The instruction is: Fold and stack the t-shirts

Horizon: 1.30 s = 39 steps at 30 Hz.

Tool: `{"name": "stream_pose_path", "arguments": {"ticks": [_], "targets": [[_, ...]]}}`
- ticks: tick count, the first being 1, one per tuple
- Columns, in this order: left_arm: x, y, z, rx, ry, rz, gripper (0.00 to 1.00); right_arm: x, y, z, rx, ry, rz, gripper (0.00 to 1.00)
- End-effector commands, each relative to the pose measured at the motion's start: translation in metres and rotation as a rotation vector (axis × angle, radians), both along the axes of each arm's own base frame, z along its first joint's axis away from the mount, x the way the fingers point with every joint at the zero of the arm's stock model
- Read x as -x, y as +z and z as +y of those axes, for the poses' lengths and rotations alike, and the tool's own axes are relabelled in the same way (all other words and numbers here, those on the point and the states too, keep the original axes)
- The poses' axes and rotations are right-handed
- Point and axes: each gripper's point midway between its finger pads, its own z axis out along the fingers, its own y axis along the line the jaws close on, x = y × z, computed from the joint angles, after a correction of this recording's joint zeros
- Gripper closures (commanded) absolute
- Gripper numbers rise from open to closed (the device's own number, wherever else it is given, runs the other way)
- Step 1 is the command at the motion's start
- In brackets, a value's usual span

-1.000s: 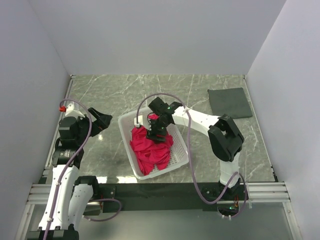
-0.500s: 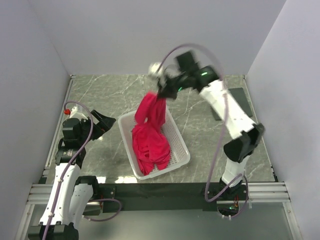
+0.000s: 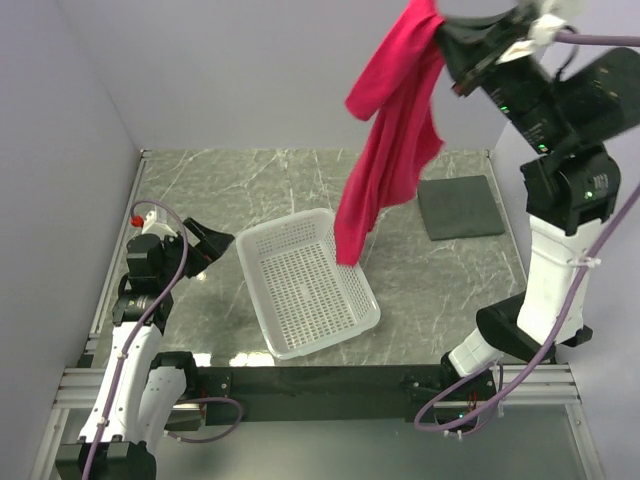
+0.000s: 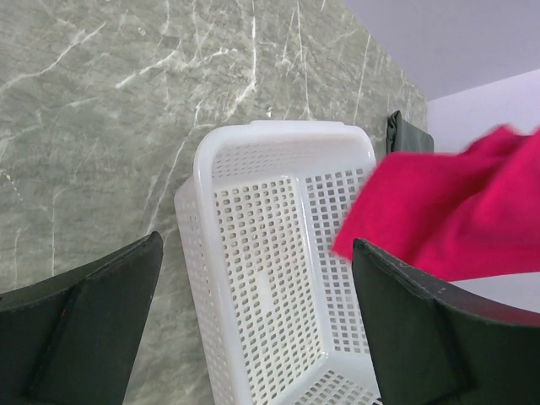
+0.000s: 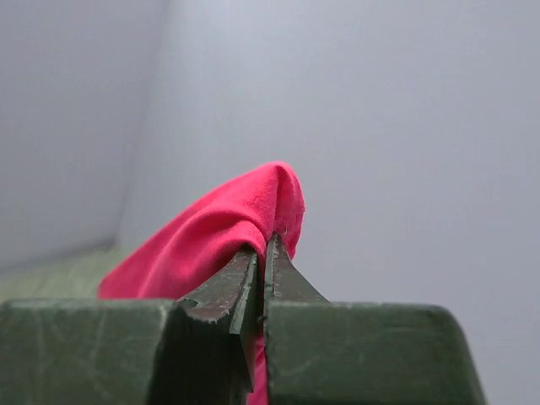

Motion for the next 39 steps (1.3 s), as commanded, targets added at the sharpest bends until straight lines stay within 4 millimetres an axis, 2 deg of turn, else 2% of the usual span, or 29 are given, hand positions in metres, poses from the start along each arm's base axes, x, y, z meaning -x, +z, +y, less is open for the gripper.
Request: {"name": "stream_pose_path", "arguments": {"ticks": [1, 3, 6, 8, 9, 10, 12, 13, 15, 16, 18, 19, 21, 22, 23, 24, 25, 27, 28, 29, 30, 31, 33, 34, 35, 36, 37, 39], "targets": [[-0.004, 0.011, -0.004, 0.002, -0.025, -0.053, 0.01, 0.015, 0.067, -0.038, -0.236, -0.127, -0.152, 1.0], [-0.004, 0.011, -0.003, -0.001, -0.024, -0.057, 0.01, 0.019, 0.079, -0.05, -0.262, -0.184, -0.197, 1.0], [-0.003, 0.011, -0.004, 0.002, -0.025, -0.057, 0.01, 0.021, 0.083, -0.061, -0.27, -0.237, -0.22, 1.0], [-0.003, 0.011, -0.004, 0.0, -0.026, -0.061, 0.01, 0.015, 0.079, -0.064, -0.251, -0.272, -0.218, 1.0], [-0.003, 0.01, -0.004, 0.004, -0.025, -0.06, 0.0, 0.019, 0.078, -0.066, -0.246, -0.274, -0.215, 1.0], [-0.003, 0.01, -0.004, 0.002, -0.027, -0.06, 0.01, 0.007, 0.063, -0.059, -0.216, -0.268, -0.171, 1.0], [-0.003, 0.01, -0.005, 0.002, -0.034, -0.061, 0.01, 0.004, 0.051, -0.056, -0.2, -0.259, -0.127, 1.0], [-0.004, 0.009, -0.005, 0.002, -0.035, -0.06, 0.01, -0.011, 0.032, -0.05, -0.174, -0.256, -0.068, 1.0], [-0.004, 0.01, -0.005, -0.001, -0.038, -0.063, 0.0, -0.013, 0.01, -0.04, -0.16, -0.208, 0.012, 1.0], [-0.004, 0.009, -0.005, -0.002, -0.039, -0.06, 0.01, -0.034, -0.03, -0.028, -0.107, -0.193, 0.117, 1.0], [-0.004, 0.009, -0.005, -0.005, -0.04, -0.061, 0.01, -0.036, -0.059, -0.019, -0.083, -0.154, 0.193, 1.0], [-0.004, 0.008, -0.005, -0.006, -0.04, -0.059, 0.01, -0.05, -0.094, -0.012, -0.051, -0.147, 0.276, 1.0], [-0.003, 0.007, -0.005, -0.009, -0.041, -0.057, 0.0, -0.052, -0.121, -0.007, -0.025, -0.133, 0.331, 1.0], [-0.003, 0.006, -0.005, -0.009, -0.041, -0.054, 0.01, -0.062, -0.155, -0.003, 0.005, -0.136, 0.4, 1.0], [-0.003, 0.004, -0.005, -0.01, -0.042, -0.051, 0.01, -0.065, -0.171, -0.002, 0.027, -0.138, 0.426, 1.0], [-0.003, 0.005, -0.005, -0.008, -0.043, -0.052, 0.0, -0.063, -0.184, -0.004, 0.043, -0.144, 0.445, 1.0], [-0.003, 0.004, -0.005, -0.01, -0.042, -0.049, 0.01, -0.07, -0.225, -0.004, 0.095, -0.158, 0.51, 1.0], [-0.002, 0.003, -0.005, -0.014, -0.043, -0.045, 0.01, -0.073, -0.258, -0.016, 0.128, -0.196, 0.553, 1.0], [-0.002, 0.003, -0.005, -0.017, -0.043, -0.046, 0.01, -0.076, -0.3, -0.021, 0.17, -0.21, 0.629, 1.0], [-0.002, 0.002, -0.004, -0.019, -0.044, -0.042, 0.01, -0.076, -0.315, -0.032, 0.182, -0.235, 0.651, 1.0], [-0.002, 0.002, -0.004, -0.019, -0.044, -0.042, 0.01, -0.076, -0.335, -0.038, 0.217, -0.245, 0.678, 1.0], [-0.002, 0.0, -0.005, -0.019, -0.047, -0.037, 0.01, -0.07, -0.372, -0.039, 0.263, -0.227, 0.747, 1.0], [-0.002, -0.001, -0.007, -0.012, -0.058, -0.033, 0.01, -0.061, -0.409, -0.044, 0.337, -0.213, 0.794, 1.0], [-0.003, -0.002, -0.007, -0.009, -0.061, -0.032, 0.01, -0.05, -0.444, -0.045, 0.381, -0.194, 0.869, 1.0], [-0.004, -0.002, -0.008, -0.004, -0.066, -0.029, 0.01, -0.042, -0.459, -0.043, 0.401, -0.165, 0.904, 1.0], [-0.004, -0.005, -0.011, 0.002, -0.079, -0.018, 0.01, -0.03, -0.487, -0.044, 0.442, -0.14, 0.971, 1.0], [-0.006, -0.004, -0.012, 0.006, -0.085, -0.021, 0.01, -0.026, -0.5, -0.043, 0.449, -0.128, 1.01, 0.99], [-0.007, -0.005, -0.013, 0.012, -0.097, -0.012, 0.01, -0.013, -0.532, -0.043, 0.487, -0.095, 1.127, 0.86]]}}
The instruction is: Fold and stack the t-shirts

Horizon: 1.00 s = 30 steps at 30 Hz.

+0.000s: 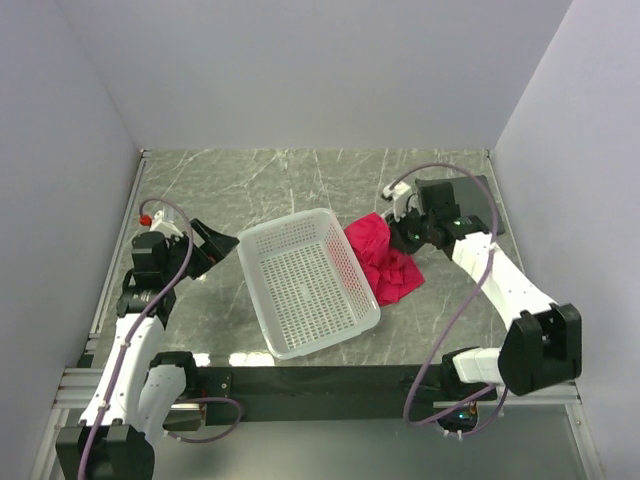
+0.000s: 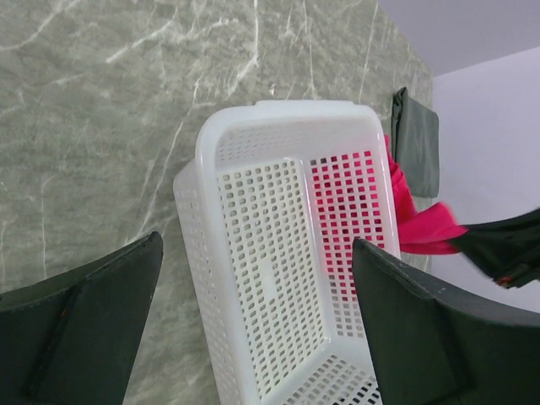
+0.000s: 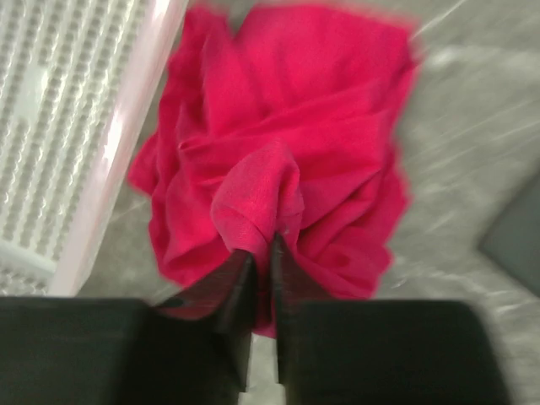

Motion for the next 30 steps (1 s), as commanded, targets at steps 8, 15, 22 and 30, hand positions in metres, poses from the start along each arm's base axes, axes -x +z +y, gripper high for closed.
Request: {"name": "stream_pose_path", "arguments": {"ticks": [8, 15, 22, 30], "targets": [[0.003, -0.011, -0.023, 0.015, -0.098, 0.089, 0.01, -0.009, -0.017, -0.003, 0.048, 0.055, 0.123, 0.22], [0.027, -0.049, -0.035, -0.086, -0.041, 0.334, 0.02, -0.023, 0.011, 0.009, -0.014, 0.093, 0.065, 0.2], [0.051, -0.063, -0.054, -0.192, 0.008, 0.489, 0.07, -0.017, 0.003, 0.018, -0.079, 0.1, 0.089, 0.2], [0.061, -0.085, -0.069, -0.396, 0.037, 0.634, 0.16, -0.009, -0.005, 0.026, -0.144, 0.099, 0.111, 0.2]]}}
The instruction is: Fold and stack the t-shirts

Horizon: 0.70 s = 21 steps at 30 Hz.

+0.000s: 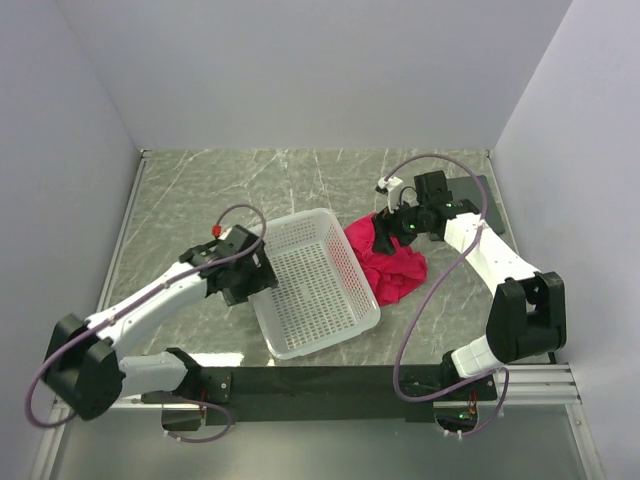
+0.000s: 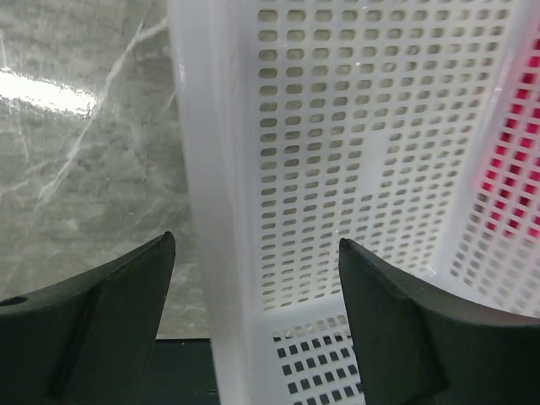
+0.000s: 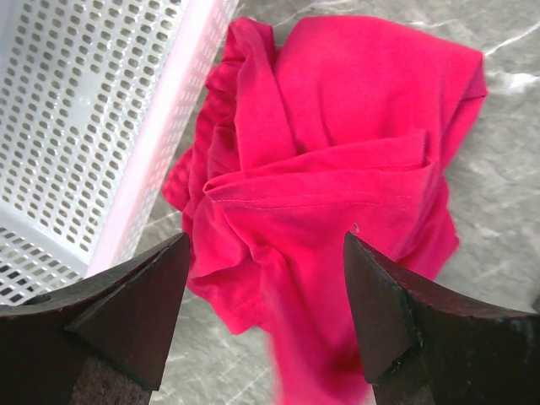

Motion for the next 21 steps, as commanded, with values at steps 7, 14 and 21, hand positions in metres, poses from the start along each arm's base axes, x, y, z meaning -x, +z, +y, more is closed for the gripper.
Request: {"name": "stream_pose_path", "arguments": {"ticks": [7, 14, 21], "targets": [[-0.006, 0.0, 0.008, -0.203, 0.048, 0.008, 0.34, 0.001, 0.018, 0.008, -0.088, -0.003, -0.064, 0.2], [-0.009, -0.008, 0.001, -0.198, 0.027, 0.007, 0.48, 0.001, 0.021, 0.01, -0.103, 0.001, -0.06, 0.21], [-0.009, -0.009, 0.001, -0.193, 0.024, 0.001, 0.62, 0.0, 0.02, 0.015, -0.134, 0.006, -0.036, 0.21]]}}
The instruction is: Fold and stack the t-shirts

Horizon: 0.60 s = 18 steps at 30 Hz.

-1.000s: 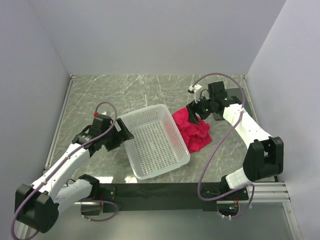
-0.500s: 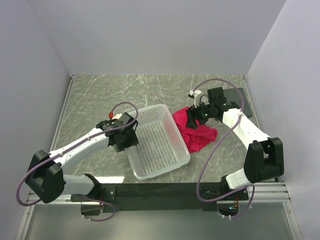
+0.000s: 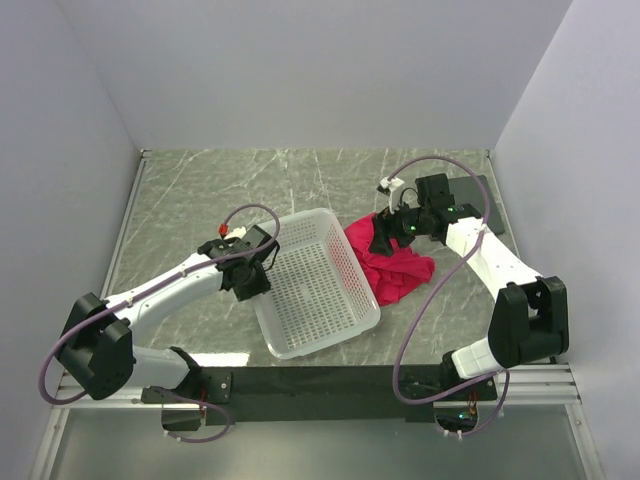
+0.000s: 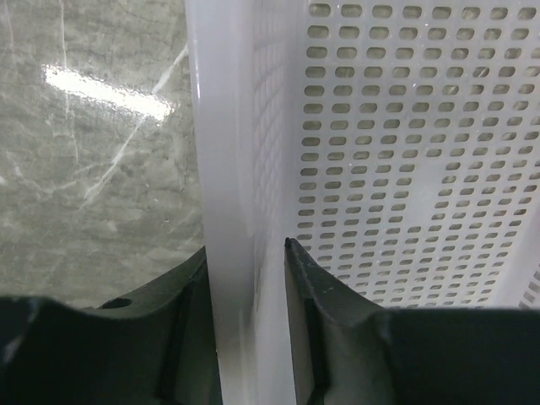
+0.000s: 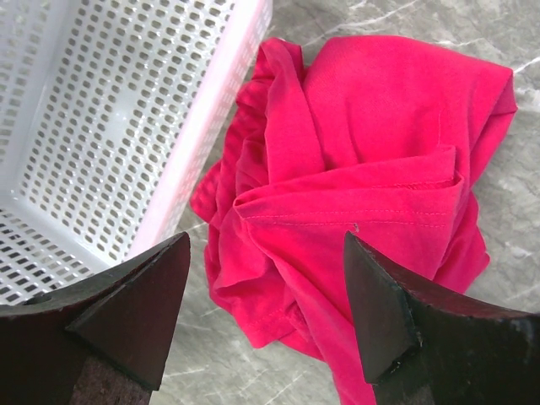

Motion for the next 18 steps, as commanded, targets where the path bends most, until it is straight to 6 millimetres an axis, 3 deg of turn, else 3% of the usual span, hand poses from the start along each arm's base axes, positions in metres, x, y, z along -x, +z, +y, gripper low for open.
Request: {"name": "stream_pose_path", "arguments": {"ticks": [1, 16, 18], "targets": [[-0.0072, 0.0053, -0.0032, 0.014, 0.007, -0.043, 0.63, -0.0074, 0.0153, 0.0054, -0.048, 0.006, -0.036, 0.21], [-0.0081, 0.0017, -0.0043, 0.013, -0.018, -0.049, 0.84, -0.0076, 0.0168, 0.0063, -0.052, 0.011, -0.038, 0.21], [-0.0092, 0.0023, -0.0041, 0.011, -0.018, -0.054, 0.94, -0.0076, 0.0166, 0.0058, -0.052, 0.009, -0.036, 0.21]]}}
